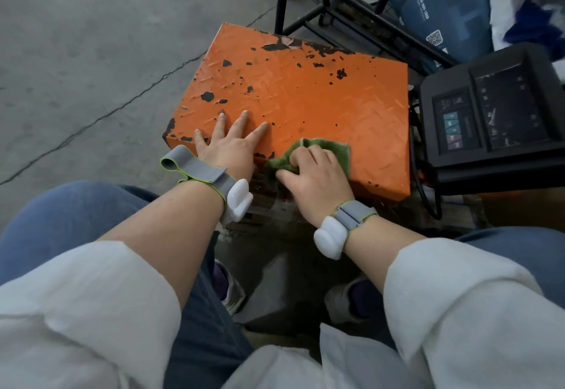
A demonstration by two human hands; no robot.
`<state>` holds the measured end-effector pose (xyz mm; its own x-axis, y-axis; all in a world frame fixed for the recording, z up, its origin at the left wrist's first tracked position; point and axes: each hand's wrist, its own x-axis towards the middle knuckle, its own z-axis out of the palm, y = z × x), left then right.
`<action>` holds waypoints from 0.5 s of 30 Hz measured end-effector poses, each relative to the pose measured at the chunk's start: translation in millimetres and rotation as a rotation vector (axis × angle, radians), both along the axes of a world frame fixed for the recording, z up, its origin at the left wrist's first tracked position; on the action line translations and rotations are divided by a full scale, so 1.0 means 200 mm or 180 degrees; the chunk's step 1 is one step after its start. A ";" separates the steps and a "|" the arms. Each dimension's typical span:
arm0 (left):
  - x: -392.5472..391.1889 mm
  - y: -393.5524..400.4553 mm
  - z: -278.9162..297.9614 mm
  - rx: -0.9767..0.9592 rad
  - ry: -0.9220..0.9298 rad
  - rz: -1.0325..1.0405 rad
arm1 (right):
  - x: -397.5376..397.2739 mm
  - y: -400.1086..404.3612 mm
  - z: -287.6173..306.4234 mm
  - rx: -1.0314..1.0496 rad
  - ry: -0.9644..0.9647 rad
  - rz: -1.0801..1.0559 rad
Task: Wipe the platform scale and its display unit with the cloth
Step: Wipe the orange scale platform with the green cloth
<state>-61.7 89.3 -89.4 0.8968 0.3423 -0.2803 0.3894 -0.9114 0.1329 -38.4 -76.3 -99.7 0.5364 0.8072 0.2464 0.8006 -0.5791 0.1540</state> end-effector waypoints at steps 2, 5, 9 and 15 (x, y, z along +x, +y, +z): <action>-0.01 0.01 0.01 0.0011 -0.0020 -0.0019 | 0.01 -0.10 -0.02 0.0027 -0.0038 -0.0018; -0.02 0.01 0.01 0.0088 -0.0217 -0.0046 | 0.01 -0.26 -0.04 -0.0151 -0.0112 -0.0183; -0.02 0.03 0.01 0.0119 -0.0404 0.0126 | 0.00 -0.21 -0.03 -0.0058 -0.0202 -0.0245; -0.03 0.05 0.02 0.0121 -0.0066 0.0431 | -0.03 0.03 0.01 0.0116 -0.0042 -0.0159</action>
<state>-67.5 98.8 -85.5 0.8472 0.4705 -0.2468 0.5066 -0.8553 0.1085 -44.2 -71.2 -97.8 0.5722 0.7699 0.2826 0.7687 -0.6236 0.1425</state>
